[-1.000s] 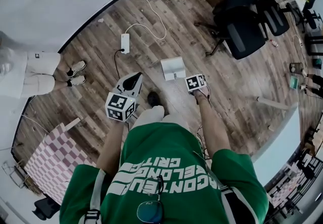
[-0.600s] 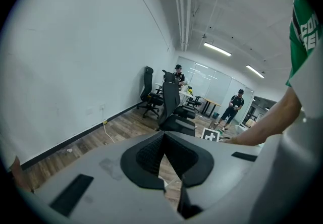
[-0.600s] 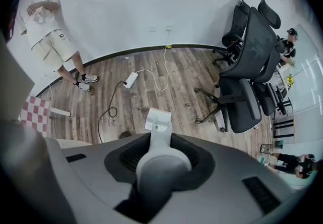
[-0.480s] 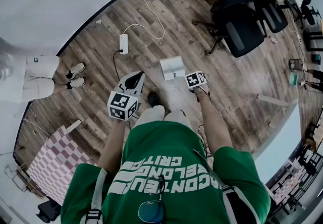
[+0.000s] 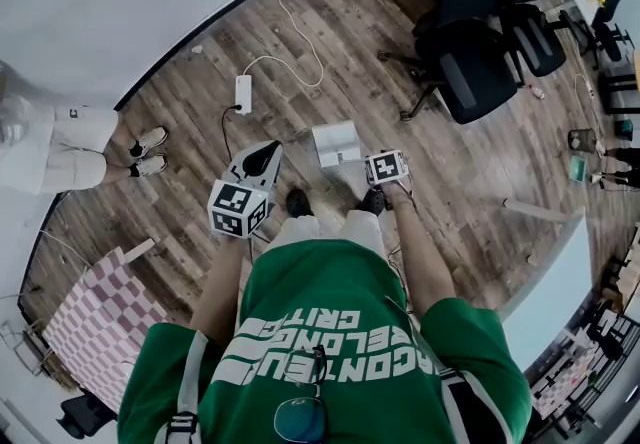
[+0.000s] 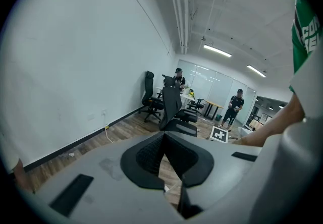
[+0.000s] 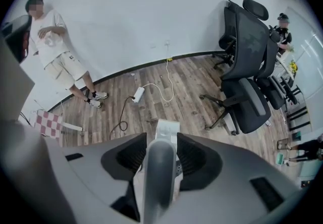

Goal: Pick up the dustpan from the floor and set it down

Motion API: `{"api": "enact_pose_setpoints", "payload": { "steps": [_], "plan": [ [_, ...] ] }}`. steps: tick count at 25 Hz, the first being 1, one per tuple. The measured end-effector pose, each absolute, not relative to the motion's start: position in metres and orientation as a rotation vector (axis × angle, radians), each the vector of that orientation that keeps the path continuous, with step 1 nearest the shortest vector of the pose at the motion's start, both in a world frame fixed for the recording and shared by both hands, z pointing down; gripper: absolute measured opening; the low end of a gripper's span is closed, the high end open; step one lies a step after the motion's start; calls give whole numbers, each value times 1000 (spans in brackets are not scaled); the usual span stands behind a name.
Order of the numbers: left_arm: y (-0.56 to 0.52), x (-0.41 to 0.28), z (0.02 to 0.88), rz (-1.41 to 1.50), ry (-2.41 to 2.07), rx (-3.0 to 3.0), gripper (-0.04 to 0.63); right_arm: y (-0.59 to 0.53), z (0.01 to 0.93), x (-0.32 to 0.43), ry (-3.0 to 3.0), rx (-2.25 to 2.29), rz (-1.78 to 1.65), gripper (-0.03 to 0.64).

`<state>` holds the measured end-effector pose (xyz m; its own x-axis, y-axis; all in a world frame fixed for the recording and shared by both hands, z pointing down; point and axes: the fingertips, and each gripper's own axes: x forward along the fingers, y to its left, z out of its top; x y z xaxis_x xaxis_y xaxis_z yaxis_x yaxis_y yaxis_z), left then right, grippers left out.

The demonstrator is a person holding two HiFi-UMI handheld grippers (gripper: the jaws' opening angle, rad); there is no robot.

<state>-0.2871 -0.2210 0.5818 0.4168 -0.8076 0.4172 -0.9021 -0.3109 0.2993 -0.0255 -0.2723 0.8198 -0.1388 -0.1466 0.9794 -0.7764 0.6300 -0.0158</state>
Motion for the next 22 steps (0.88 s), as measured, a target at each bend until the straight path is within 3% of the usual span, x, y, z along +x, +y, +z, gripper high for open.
{"api": "enact_pose_setpoints", "payload": {
  "steps": [16,22],
  "plan": [
    [-243,-192,546,213,-1553,2198,-6,-304,657,27,-2104,892,559,175],
    [-241,-157,541,215,-1559,2198,-6,-316,598,57,-2221,1002,435,52]
  ]
}}
